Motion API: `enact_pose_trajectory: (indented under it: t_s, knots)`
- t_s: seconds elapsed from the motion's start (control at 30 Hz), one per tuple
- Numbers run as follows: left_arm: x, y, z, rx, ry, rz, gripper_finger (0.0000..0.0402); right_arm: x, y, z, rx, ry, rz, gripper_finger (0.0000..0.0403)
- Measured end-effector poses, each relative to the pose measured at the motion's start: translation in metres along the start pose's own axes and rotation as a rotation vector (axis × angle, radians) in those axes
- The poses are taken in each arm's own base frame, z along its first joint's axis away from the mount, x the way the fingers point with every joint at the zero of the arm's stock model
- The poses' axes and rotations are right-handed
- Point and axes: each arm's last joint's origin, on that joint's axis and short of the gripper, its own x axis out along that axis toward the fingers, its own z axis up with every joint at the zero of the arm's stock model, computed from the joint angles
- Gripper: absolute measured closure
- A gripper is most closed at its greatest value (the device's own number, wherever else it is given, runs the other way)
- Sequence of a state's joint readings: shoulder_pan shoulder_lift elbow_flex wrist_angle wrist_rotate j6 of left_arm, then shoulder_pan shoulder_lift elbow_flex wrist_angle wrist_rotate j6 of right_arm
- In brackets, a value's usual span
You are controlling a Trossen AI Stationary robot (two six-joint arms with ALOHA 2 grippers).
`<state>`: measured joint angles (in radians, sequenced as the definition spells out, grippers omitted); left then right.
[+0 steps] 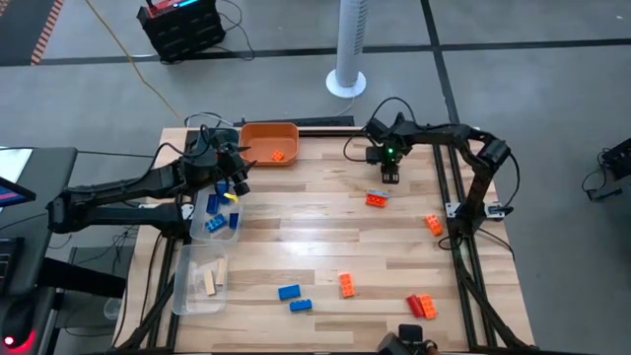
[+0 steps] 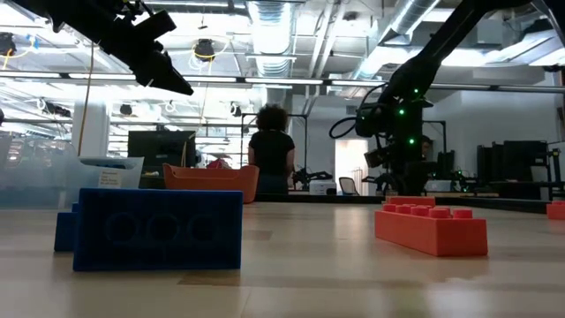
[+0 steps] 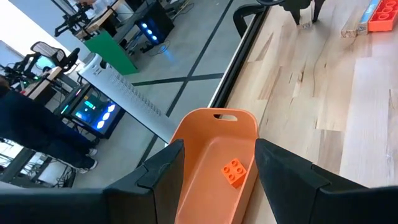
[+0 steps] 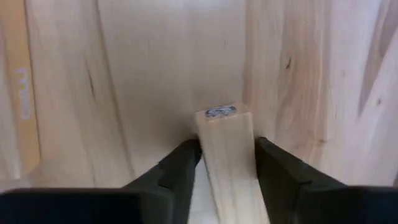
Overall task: Sort blocks
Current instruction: Put the wooden brown block into the bottom transparent bin
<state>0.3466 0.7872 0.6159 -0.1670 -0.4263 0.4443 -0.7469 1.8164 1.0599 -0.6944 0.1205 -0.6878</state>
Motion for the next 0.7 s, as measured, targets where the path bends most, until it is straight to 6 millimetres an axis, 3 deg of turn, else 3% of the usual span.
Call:
enact_pose_trajectory:
  t_s: [0.17, 0.3, 0.5, 0.7]
  knots:
    - [0.0, 0.0, 0.0, 0.0, 0.0, 0.0, 0.021, -0.003, 0.006, 0.007, -0.002, -0.004, 0.003, 0.0324]
    - [0.0, 0.0, 0.0, 0.0, -0.001, -0.002, 0.021, -0.018, 0.008, 0.025, 0.038, -0.1, 0.011, 0.0373]
    - [0.0, -0.003, 0.005, -0.028, -0.092, -0.126, 0.021, -0.06, 0.013, 0.047, 0.075, -0.269, 0.011, 0.0369]
    - [-0.001, -0.004, 0.008, -0.084, -0.149, -0.202, 0.021, -0.1, 0.032, 0.062, 0.071, -0.442, 0.071, 0.0363]
